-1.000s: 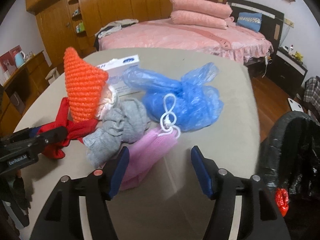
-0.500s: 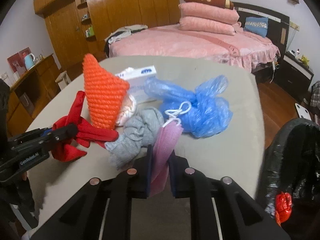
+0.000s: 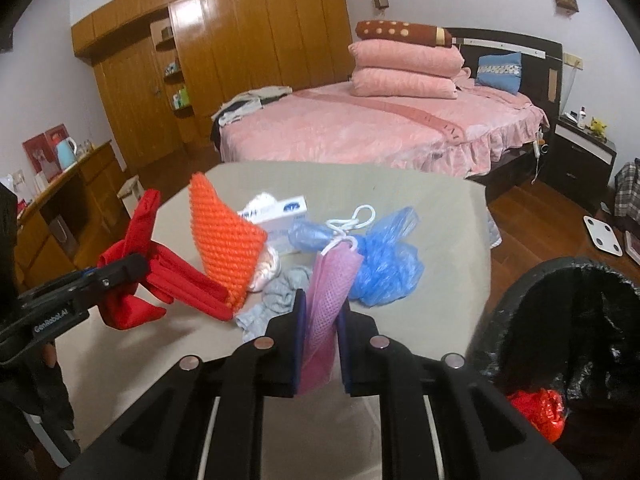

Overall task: Collect trash
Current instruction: 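Carry both tools over the bin and open them, dropping glove and pink bag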

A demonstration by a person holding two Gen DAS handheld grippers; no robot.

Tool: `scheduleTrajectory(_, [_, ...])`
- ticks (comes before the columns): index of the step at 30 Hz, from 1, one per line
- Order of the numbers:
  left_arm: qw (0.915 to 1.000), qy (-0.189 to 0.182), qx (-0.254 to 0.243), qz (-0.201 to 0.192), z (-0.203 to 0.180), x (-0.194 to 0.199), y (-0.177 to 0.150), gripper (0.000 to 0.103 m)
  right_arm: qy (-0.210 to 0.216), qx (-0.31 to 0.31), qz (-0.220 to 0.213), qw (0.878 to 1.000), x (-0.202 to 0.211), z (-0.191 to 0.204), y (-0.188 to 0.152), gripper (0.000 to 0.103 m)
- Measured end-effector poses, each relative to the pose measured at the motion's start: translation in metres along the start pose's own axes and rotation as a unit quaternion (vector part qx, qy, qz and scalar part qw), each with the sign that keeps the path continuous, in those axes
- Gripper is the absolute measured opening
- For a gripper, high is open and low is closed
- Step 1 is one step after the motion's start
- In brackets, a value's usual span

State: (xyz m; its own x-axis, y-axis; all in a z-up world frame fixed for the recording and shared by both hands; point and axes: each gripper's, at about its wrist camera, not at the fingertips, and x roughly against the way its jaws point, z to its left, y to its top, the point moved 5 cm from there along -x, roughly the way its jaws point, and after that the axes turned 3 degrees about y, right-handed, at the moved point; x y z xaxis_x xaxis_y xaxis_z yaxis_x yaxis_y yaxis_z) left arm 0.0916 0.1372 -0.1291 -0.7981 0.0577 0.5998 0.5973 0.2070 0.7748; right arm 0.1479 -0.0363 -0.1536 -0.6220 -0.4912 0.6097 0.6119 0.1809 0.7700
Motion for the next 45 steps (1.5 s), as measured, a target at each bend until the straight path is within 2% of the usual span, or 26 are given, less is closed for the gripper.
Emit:
scheduleTrajectory(6, [0.9995,-0.019,-0.012,-0.021,-0.023,0.014,0.014,0.015,0.0,0.003,-0.019,1.0,0.02,-0.004,0.008,0.015])
scheduleTrajectory(14, [0.9988,-0.033,-0.024,-0.029,-0.047,0.014,0.022,0.015,-0.007,0.002,-0.046,0.999,0.048,-0.015,0.016,0.015])
scheduleTrajectory(24, [0.9963,-0.067,-0.049,-0.023,-0.086,0.007,0.024,0.015,-0.045,-0.013,-0.069,0.997,0.082,-0.052,0.017,0.015])
scheduleTrajectory(34, [0.9871,-0.126,-0.096,-0.019,-0.157,-0.006,0.021,0.015,-0.098,-0.042,-0.075,0.991,0.11,-0.106,0.004,0.015])
scheduleTrajectory(45, [0.9743,-0.182,-0.133,0.005,-0.227,-0.032,0.007,0.015,-0.159,-0.073,-0.08,0.981,0.145,-0.171,-0.016,0.015])
